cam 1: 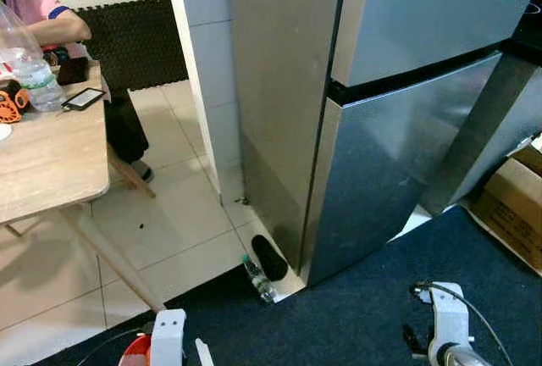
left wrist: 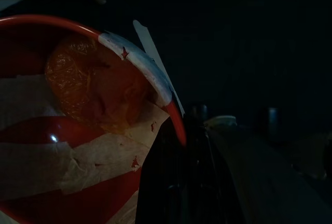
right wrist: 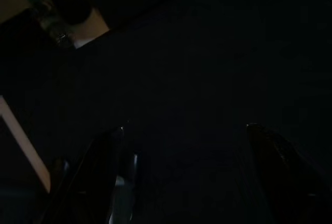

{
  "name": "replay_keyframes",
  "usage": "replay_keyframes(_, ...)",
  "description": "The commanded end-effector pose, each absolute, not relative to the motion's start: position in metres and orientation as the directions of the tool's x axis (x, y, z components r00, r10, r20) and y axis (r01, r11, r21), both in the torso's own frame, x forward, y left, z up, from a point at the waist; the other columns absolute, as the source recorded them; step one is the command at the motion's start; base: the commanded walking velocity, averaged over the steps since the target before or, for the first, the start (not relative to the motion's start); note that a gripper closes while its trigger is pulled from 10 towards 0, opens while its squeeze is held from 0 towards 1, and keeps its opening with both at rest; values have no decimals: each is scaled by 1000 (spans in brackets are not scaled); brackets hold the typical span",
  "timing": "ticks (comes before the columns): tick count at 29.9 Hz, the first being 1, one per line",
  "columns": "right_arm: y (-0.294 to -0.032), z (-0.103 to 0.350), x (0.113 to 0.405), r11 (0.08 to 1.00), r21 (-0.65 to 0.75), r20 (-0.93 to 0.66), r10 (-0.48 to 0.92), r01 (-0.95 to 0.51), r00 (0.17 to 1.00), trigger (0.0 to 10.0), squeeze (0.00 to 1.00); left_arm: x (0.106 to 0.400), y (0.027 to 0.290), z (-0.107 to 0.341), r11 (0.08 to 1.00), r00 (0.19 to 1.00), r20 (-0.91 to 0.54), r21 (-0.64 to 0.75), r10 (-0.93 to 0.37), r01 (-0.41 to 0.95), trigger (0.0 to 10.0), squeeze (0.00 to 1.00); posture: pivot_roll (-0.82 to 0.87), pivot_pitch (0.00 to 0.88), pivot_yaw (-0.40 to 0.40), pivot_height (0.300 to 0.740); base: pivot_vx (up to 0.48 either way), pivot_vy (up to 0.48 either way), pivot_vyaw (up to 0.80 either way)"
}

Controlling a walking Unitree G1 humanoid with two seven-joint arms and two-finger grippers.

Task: Restocking fridge

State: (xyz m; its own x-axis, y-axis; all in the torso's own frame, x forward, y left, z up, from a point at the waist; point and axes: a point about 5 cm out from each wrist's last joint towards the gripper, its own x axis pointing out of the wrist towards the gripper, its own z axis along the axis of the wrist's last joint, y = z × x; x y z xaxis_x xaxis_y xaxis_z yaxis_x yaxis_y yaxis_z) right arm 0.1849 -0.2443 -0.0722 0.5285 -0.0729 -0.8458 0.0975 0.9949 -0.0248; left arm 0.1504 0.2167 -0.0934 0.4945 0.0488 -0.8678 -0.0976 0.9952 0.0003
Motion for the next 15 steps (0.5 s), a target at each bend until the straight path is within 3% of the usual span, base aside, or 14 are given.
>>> replay_keyframes(1,-246,-72,185,993,-7,-841,-68,114,537,10000,0,146,211,-96,996,483,-875,-19,28,-92,10000,0,-24,0,-3,740,0,0,0)
replay_keyframes(7,-242,-69,191,999,-18,-847,-40,48,531,10000,0,147,207,-97,998,478,-878,-37,-10,-49,10000,0,-26,0,0,740,0,0,655)
replay_keyframes(15,-240,-68,196,997,-1,-837,-45,81,546,10000,0,146,204,-97,996,481,-877,-55,-12,-75,10000,0,-30,0,4,740,0,0,788)
